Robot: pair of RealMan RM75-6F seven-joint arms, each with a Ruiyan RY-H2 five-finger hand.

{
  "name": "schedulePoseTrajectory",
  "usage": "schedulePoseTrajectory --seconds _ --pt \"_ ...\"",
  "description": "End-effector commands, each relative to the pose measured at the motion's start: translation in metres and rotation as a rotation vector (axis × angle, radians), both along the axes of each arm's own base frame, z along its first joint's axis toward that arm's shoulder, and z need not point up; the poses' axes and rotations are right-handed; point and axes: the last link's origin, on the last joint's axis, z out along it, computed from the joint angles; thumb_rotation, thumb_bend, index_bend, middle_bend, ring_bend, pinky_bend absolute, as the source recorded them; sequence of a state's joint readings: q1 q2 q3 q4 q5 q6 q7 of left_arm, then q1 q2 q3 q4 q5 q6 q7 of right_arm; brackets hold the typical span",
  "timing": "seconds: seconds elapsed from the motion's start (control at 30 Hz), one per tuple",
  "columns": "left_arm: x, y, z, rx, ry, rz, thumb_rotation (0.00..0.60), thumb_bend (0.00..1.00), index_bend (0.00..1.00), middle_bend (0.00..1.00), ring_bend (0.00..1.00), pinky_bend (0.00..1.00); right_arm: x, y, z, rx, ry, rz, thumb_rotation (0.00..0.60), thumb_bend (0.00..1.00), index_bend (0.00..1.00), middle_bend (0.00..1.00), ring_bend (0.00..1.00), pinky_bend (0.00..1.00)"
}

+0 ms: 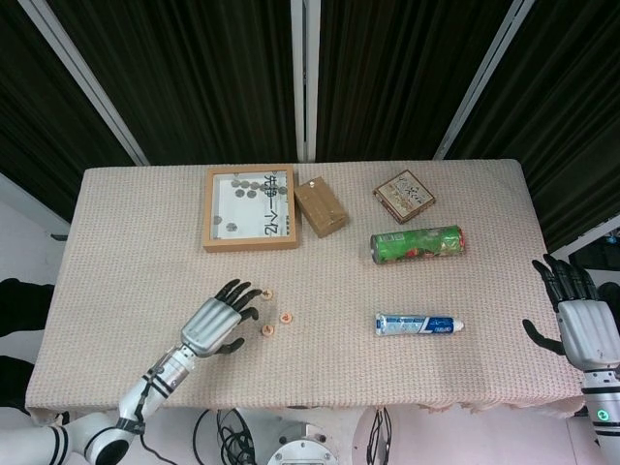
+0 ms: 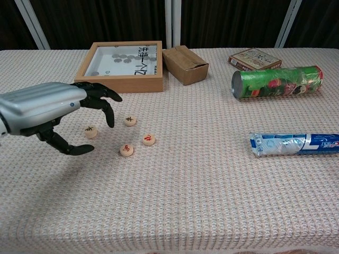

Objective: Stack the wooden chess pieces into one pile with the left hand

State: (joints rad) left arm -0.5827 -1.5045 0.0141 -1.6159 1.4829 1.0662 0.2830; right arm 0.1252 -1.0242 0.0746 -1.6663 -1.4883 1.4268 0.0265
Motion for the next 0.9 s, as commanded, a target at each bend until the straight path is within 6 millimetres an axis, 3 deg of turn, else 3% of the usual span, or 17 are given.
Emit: schedulePoseTrajectory --seconds 0.03,0.33,0.9 --pt "0.008 -0.009 -0.012 -0.024 -0.021 -0.036 0.6 0.28 0.36 0.06 0.0 0.0 0.001 0.001 0.001 -0.005 -0.003 0.005 0.6 0.22 0.0 0.0 0.0 0.0" --pt "0.011 -0.004 -0.036 -0.009 -0.021 -0.04 0.6 0.27 0.35 0.03 0.0 0.0 0.001 0.002 0.004 -0.011 -0.007 0.008 0.6 0.22 0.0 0.0 0.0 0.0" --pt "0.019 0.006 -0.048 0.006 0.051 0.033 0.6 0.27 0.36 0.03 0.0 0.0 0.0 0.002 0.006 -0.021 -0.01 0.0 0.6 0.22 0.0 0.0 0.0 0.0"
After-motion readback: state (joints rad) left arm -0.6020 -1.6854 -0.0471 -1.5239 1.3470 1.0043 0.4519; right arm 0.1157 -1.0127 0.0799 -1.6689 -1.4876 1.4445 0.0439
